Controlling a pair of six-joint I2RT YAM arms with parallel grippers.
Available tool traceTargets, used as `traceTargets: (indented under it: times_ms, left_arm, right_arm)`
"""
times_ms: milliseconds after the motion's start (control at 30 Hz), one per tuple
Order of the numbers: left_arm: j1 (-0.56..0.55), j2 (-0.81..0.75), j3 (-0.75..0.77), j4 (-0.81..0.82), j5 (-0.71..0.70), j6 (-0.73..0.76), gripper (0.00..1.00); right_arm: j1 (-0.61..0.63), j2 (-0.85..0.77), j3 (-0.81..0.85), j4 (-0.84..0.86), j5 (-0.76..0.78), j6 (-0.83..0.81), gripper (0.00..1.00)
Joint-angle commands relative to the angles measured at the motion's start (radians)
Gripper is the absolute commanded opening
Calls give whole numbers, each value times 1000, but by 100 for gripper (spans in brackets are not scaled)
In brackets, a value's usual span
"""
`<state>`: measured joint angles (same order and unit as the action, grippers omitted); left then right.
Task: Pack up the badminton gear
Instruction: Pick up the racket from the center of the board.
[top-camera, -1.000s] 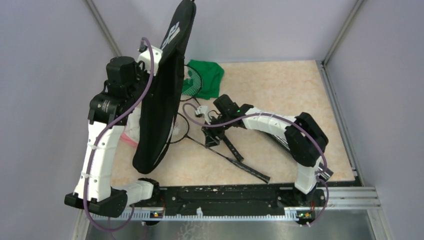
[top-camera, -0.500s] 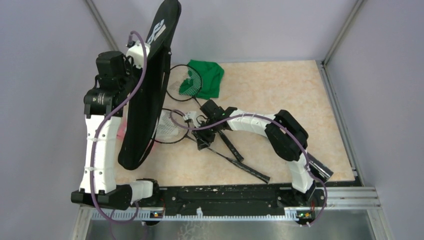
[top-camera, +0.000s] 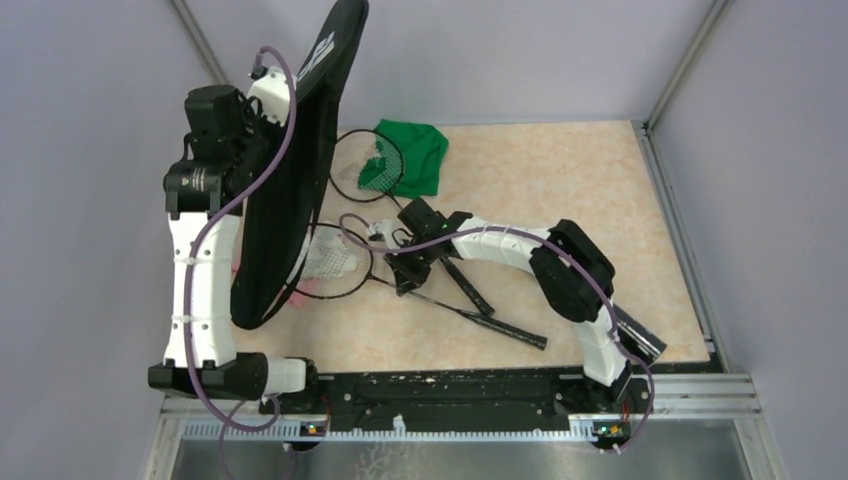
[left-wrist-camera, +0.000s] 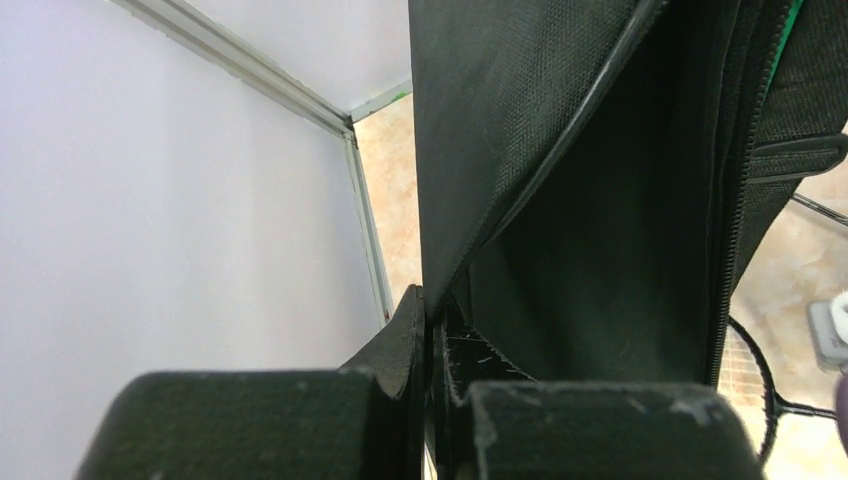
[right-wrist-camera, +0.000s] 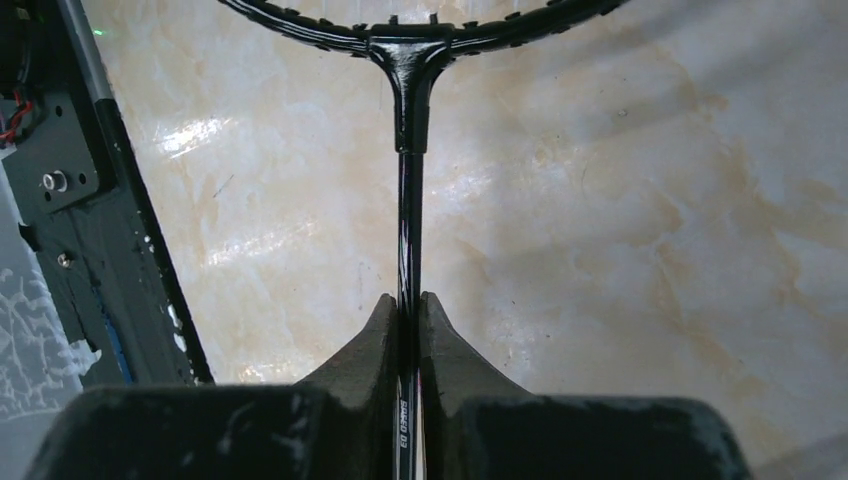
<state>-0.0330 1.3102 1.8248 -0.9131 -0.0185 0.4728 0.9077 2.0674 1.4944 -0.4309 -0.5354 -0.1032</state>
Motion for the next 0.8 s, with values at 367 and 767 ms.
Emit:
traceTargets:
  times_ms: [367, 767]
  left_arm:
    - [26, 188, 238, 31, 101, -73, 0]
    - [26, 189, 68, 185, 268, -265, 0]
  right_arm:
    - [-41, -345, -49, -42, 164, 24, 0]
    - [-161, -539, -149, -63, 363, -18, 0]
